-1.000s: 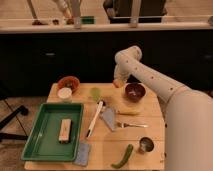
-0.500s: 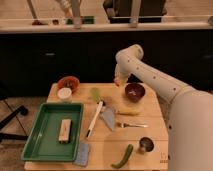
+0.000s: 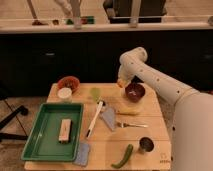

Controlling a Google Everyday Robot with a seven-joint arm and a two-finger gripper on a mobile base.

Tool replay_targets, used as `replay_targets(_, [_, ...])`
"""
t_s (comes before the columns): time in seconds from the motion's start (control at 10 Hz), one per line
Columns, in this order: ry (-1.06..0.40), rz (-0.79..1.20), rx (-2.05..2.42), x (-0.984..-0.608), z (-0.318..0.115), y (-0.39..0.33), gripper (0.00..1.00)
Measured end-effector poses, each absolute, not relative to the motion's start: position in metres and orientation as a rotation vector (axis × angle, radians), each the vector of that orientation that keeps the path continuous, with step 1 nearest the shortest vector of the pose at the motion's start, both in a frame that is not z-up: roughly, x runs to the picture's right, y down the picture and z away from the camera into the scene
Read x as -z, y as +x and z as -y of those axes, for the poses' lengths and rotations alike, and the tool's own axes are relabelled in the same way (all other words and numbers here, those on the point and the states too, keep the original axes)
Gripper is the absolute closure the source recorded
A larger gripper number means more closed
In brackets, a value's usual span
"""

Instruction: Place apple in purple bowl

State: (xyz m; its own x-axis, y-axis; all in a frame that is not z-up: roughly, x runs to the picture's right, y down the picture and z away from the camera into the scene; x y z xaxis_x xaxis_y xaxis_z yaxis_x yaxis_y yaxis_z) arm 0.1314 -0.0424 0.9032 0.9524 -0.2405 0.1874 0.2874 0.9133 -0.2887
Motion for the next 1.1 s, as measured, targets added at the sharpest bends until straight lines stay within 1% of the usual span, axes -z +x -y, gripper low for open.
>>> replay_targets(0.8, [-0.323,0.131,0.205,-0.920,0.032,0.168,0.98])
replay_targets(1.1, [-0.325,0.136,0.200,-0.924,0.031,0.168,0.98])
